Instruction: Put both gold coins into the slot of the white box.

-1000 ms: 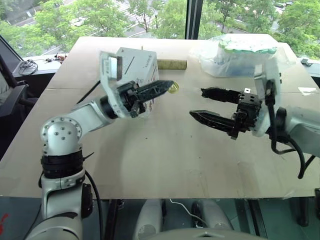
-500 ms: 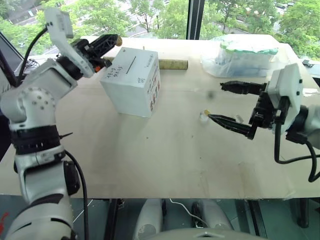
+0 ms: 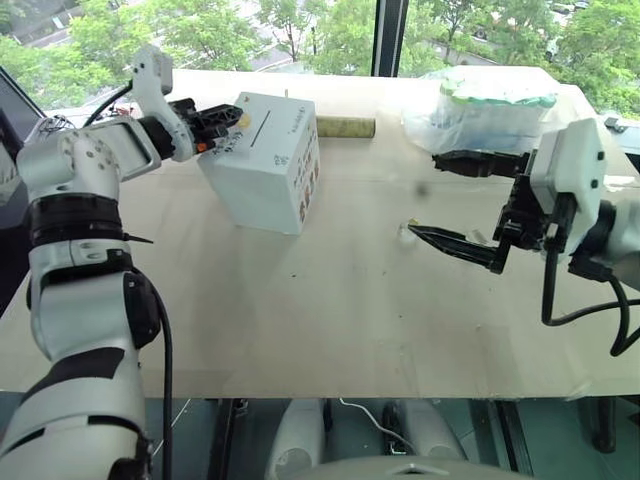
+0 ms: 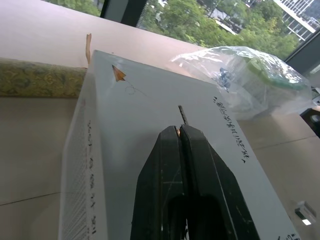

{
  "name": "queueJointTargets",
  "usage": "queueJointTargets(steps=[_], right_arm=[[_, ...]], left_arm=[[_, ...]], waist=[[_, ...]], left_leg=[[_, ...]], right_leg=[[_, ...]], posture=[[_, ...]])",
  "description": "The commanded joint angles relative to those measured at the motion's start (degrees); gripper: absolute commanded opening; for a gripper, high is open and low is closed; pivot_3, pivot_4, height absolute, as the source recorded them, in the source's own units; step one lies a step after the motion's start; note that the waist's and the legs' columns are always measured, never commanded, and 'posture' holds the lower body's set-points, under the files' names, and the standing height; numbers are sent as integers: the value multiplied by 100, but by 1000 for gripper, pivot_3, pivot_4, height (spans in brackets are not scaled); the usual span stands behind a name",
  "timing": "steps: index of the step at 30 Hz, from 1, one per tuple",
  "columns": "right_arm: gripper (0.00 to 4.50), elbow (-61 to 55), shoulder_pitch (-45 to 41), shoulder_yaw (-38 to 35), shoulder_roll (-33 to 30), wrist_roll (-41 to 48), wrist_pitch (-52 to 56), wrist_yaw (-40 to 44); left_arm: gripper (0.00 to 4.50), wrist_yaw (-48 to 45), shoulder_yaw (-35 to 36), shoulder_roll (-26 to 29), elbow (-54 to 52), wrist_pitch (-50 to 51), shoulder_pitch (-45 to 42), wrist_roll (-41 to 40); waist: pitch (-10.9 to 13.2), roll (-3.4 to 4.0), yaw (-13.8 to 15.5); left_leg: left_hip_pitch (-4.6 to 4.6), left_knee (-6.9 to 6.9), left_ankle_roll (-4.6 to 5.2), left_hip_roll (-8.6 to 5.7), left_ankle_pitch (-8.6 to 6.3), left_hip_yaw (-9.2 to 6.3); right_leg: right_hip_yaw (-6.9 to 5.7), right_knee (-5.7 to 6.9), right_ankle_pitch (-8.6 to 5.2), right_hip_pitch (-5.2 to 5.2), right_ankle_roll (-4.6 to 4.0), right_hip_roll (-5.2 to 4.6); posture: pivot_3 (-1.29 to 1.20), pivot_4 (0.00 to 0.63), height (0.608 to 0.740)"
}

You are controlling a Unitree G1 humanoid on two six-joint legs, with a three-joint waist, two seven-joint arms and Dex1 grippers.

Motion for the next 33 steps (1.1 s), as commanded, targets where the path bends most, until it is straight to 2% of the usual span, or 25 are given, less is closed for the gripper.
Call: queueJointTargets(steps=[1,15,28,33], right_arm=[[4450,-122,-53,-152,-34,-59,-97,79],[4450,-58,-106,-188,55,18,-45,127],[4450,-6,-169,-16,126,-95,-64,195],[4450,29,-217,-4,132,-130,-34,255]], left_arm=[[0,-119,65,2,-117,190,-183,82],[0,429,-157,-178,-1061,675,67,661],[0,1242,-614,-448,-3209,1307,417,1100],[0,2088,-285,-947,-3676,2032,444,1308]], waist=[[0,0,-2],[0,0,-1],[0,0,27],[-1,0,99]], left_leg=[[0,0,0,0,0,0],[1,11,-2,1,1,-1],[-1,17,-3,1,2,-2],[0,23,-3,1,1,-5]], right_leg=[[0,0,0,0,0,0],[2,9,0,2,0,-3],[3,11,1,3,0,-4],[1,11,1,7,0,-3]], posture=[[0,150,740],[0,150,740],[0,150,740],[0,150,740]])
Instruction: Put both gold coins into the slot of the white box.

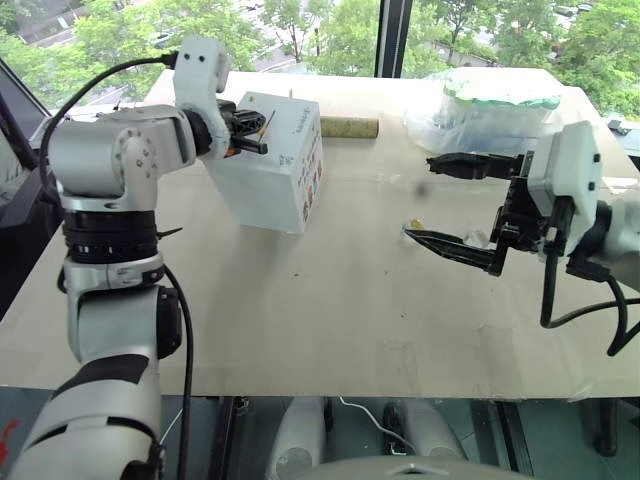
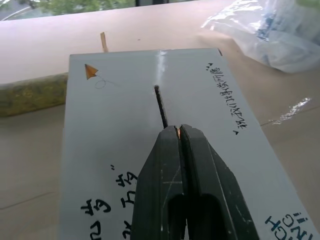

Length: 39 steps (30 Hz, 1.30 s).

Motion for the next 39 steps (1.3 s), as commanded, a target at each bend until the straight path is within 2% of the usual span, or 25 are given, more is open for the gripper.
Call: queueJointTargets(steps=[1,4,8,11,15,16,19,21,24,27,31,39], right_arm=[[4450,-18,-139,-58,-9,-32,-31,37],[4450,-1,-169,-51,3,-30,-14,42],[4450,3,-166,-39,10,-55,-13,55],[4500,-12,-127,-56,4,-52,-12,75],[4500,-45,-36,-117,-40,-33,18,96],[4500,-55,-1,-148,-57,-16,33,102],[4500,-74,144,-239,-105,97,215,32],[4500,-32,244,-201,-85,169,529,-254],[4500,182,275,92,106,-106,967,-885],[4500,352,291,445,446,-387,1299,-1411],[4500,1175,142,960,1356,-990,1658,-2211],[4500,2520,-136,1119,2100,-1942,1462,-2408]], left_arm=[[0,436,164,-252,-360,382,13,111],[0,695,294,-394,-364,614,-71,221],[0,591,280,-398,-322,299,-24,231],[911,389,517,-408,-356,-47,33,84],[2803,158,1034,-488,-572,-233,48,-293],[3148,40,1199,-449,-642,-372,100,-405],[3148,-1040,1886,-10,-1007,-566,693,-1220],[3148,-1952,2127,238,-1631,-480,1514,-1986],[3148,-2862,2132,323,-2365,-717,2529,-2696],[3148,-3509,1686,559,-3010,-1396,3483,-2551],[3148,-4636,1231,900,-3462,-2375,4528,-2397],[3148,-4339,969,954,-3483,-2906,4622,-2318]], waist=[[0,0,35],[0,0,50],[0,0,44],[0,0,43],[0,0,43],[0,0,43],[0,0,-14],[-1,2,-106],[-1,2,-105],[-5,-5,-95],[-8,-8,-97],[-7,-5,-59]], left_leg=[[0,1,0,0,0,0],[0,3,0,0,0,-1],[1,4,-1,0,1,-2],[1,4,-2,0,1,-2],[0,5,-2,1,1,-1],[0,5,-2,1,1,-1],[2,5,-4,2,2,2],[5,2,-5,5,3,4],[18,-4,-6,7,3,9],[23,-6,-5,6,2,8],[33,-1,6,5,-4,9],[27,1,25,3,-14,3]], right_leg=[[0,0,0,0,0,0],[-1,2,0,1,0,1],[0,5,0,1,0,1],[-1,6,0,1,0,1],[0,4,0,0,0,0],[0,4,0,0,0,0],[8,3,0,0,-1,-1],[10,0,0,0,-1,-2],[8,0,0,11,-1,-10],[1,-4,0,13,-3,-12],[4,7,3,20,-8,-11],[5,9,5,17,-10,3]], posture=[[0,150,740],[0,150,740],[0,150,740],[0,150,740],[0,150,740],[0,150,740],[0,150,740],[0,150,740],[0,150,740],[0,150,740],[0,150,740],[0,150,740]])
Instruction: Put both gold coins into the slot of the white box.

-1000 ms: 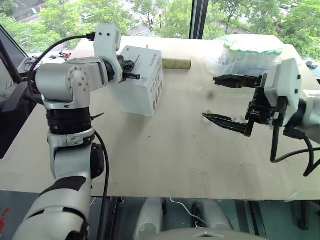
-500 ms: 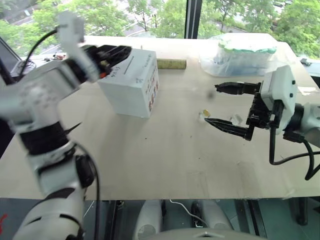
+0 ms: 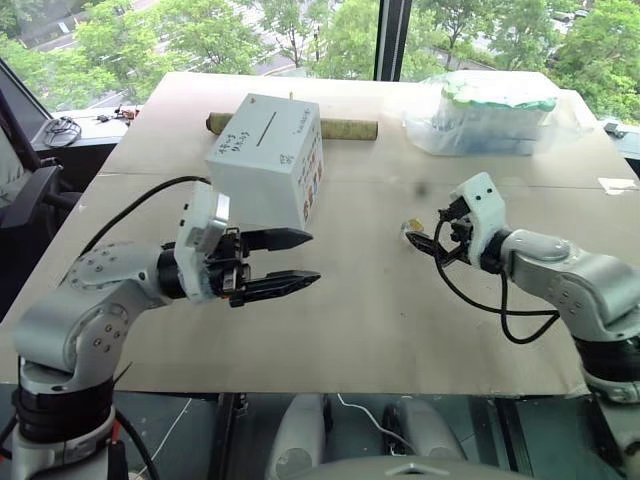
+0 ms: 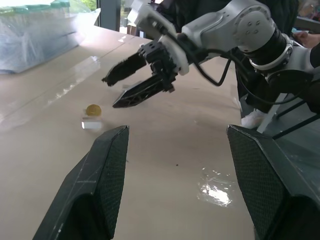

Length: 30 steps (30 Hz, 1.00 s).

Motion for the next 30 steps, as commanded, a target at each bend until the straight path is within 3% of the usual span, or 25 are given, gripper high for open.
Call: queueJointTargets(steps=[1,10,13,14,16,27,30], right_arm=[[4500,175,-173,-113,92,-316,-194,53],[4500,822,-359,37,399,-841,-615,512],[3780,992,-456,102,530,-974,-701,654],[3118,1030,-476,114,565,-1012,-718,693],[2368,1091,-504,131,626,-1073,-739,762],[2368,1259,-485,148,820,-1395,-774,991],[1518,1293,-486,142,871,-1448,-789,1018]], left_arm=[[3148,84,2,114,-144,-266,4,2],[3148,420,38,207,-354,-368,243,-34],[3227,532,98,235,-438,-335,300,-130],[3227,559,107,249,-463,-310,315,-175],[3227,582,99,290,-482,-343,344,-162],[3227,803,28,317,-550,-441,391,-227],[3227,818,20,336,-539,-457,384,-239]], waist=[[0,0,-13],[2,4,-56],[2,4,-52],[2,4,-51],[3,4,-44],[3,5,-47],[3,5,-50]], left_leg=[[-2,0,0,0,0,0],[-2,-12,1,2,-1,1],[0,-12,1,3,-1,1],[0,-12,1,3,-1,1],[-1,-12,1,3,-1,1],[-1,-13,1,3,-1,1],[-1,-13,1,3,-1,1]], right_leg=[[1,-1,0,-2,0,1],[5,-9,0,-5,1,5],[5,-8,0,-5,1,7],[5,-8,0,-5,0,7],[5,-9,0,-5,1,6],[4,-9,0,-5,0,6],[5,-8,0,-5,0,6]], posture=[[0,150,740],[0,150,740],[0,150,740],[0,150,740],[0,150,740],[0,150,740],[0,150,740]])
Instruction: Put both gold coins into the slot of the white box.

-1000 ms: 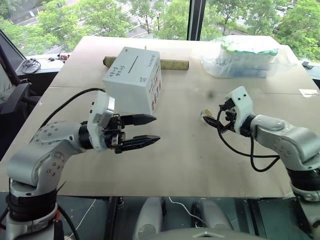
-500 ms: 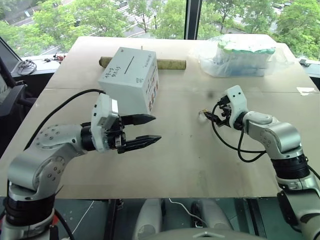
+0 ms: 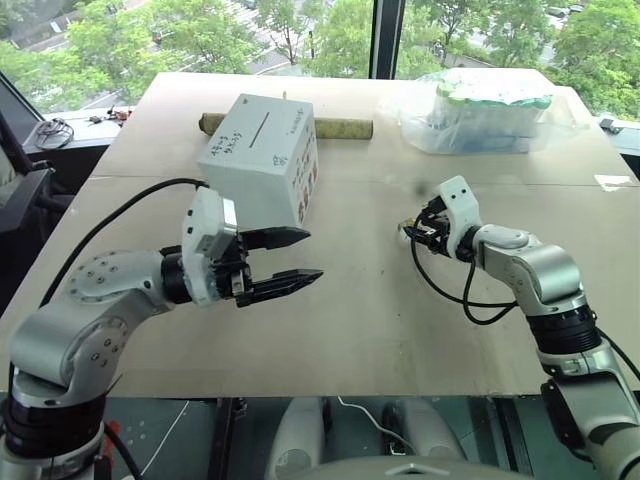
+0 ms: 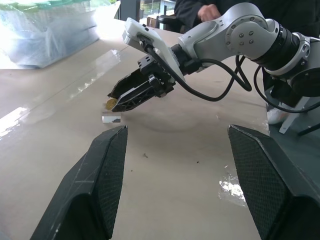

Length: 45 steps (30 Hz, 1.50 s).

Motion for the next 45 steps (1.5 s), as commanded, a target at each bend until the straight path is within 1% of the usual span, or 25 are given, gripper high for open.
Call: queueJointTargets(steps=[1,2,3,4,11,15,18,20,22,26,29,34,37,40,43,44,45], right_arm=[[1027,-75,-95,-98,48,-77,-150,84],[637,-64,-105,-100,76,-90,-153,98],[106,-59,-110,-98,98,-103,-156,113],[8,-54,-114,-91,114,-123,-162,133],[8,-182,-81,-105,73,-237,-194,245],[8,-591,-38,-329,-132,-102,-221,440],[8,-1295,82,-581,-280,432,-285,976],[8,-1776,104,-829,-272,975,-106,1270],[8,-2118,44,-1027,-222,1498,192,1389],[8,-2612,-200,-1209,-100,2365,655,1376],[8,-2890,-432,-1200,8,2888,891,1270],[8,-2932,-591,-1211,100,3263,973,1013],[8,-2957,-621,-1210,125,3463,971,911],[0,-2969,-613,-1193,97,3581,963,810],[0,-2985,-586,-1183,33,3689,944,756],[0,-2987,-580,-1177,18,3714,939,744],[0,-2990,-573,-1168,-9,3738,934,747]], left_arm=[[3227,18,84,80,-211,-127,-7,-109],[3227,20,90,84,-213,-127,-2,-114],[3227,21,96,87,-217,-130,7,-115],[3227,23,97,91,-220,-133,13,-113],[3227,134,106,85,-166,-55,49,-179],[3227,588,199,-115,83,421,-127,-771],[3227,928,200,-259,395,779,-509,-1322],[3227,1111,157,-379,585,959,-776,-1634],[3227,1340,111,-527,758,1126,-1045,-1932],[3227,1754,-51,-862,1132,1344,-1593,-2273],[3227,1711,-219,-1021,1307,1389,-1912,-2241],[3227,1405,-401,-980,1286,1441,-2012,-2198],[3227,1389,-409,-1042,1297,1454,-2052,-2308],[2487,1381,-385,-1063,1329,1494,-2097,-2387],[1216,1403,-357,-1056,1332,1529,-2101,-2447],[687,1422,-342,-1065,1332,1532,-2104,-2482],[429,1508,-298,-1099,1362,1550,-2128,-2574]], waist=[[0,0,0],[0,0,0],[0,0,-1],[0,0,-2],[0,0,0],[4,6,16],[3,5,16],[5,7,13],[4,7,-2],[4,6,-5],[4,6,-2],[4,6,-3],[4,6,-4],[4,6,-2],[4,6,-2],[4,6,-2],[4,6,-2]], left_leg=[[0,0,0,0,0,0],[0,0,0,0,0,0],[0,0,0,0,0,0],[0,0,0,0,0,0],[0,0,0,0,0,0],[-1,0,0,0,0,-1],[-2,0,0,0,0,-4],[-2,0,1,1,0,-7],[-2,0,1,1,0,-9],[-1,1,1,0,0,-8],[-1,1,1,0,0,-9],[-2,0,0,-1,0,-6],[-2,0,0,-1,0,-6],[-1,0,0,-1,0,-7],[-1,0,0,-1,0,-6],[-2,0,0,-1,0,-6],[-2,0,0,-1,0,-6]], right_leg=[[0,0,0,0,0,0],[0,0,0,0,0,0],[0,-1,0,0,0,0],[0,-1,0,0,0,0],[0,-1,0,0,0,0],[-2,-1,0,0,0,-2],[-5,-1,0,0,1,-2],[-7,-1,0,1,1,-1],[-9,-1,0,2,1,-1],[-7,1,0,2,2,-2],[-8,3,0,2,2,-1],[-7,-2,0,1,1,-3],[-7,-2,0,1,1,-3],[-7,-1,0,1,1,-3],[-6,-1,0,1,1,-3],[-6,-2,0,1,1,-3],[-7,-2,0,1,1,-3]], posture=[[0,150,740],[0,150,740],[0,150,740],[0,150,740],[0,150,740],[0,150,740],[0,150,740],[0,150,740],[0,150,740],[0,150,740],[0,150,740],[0,150,740],[0,150,740],[0,150,740],[0,150,740],[0,150,740],[0,150,740]])
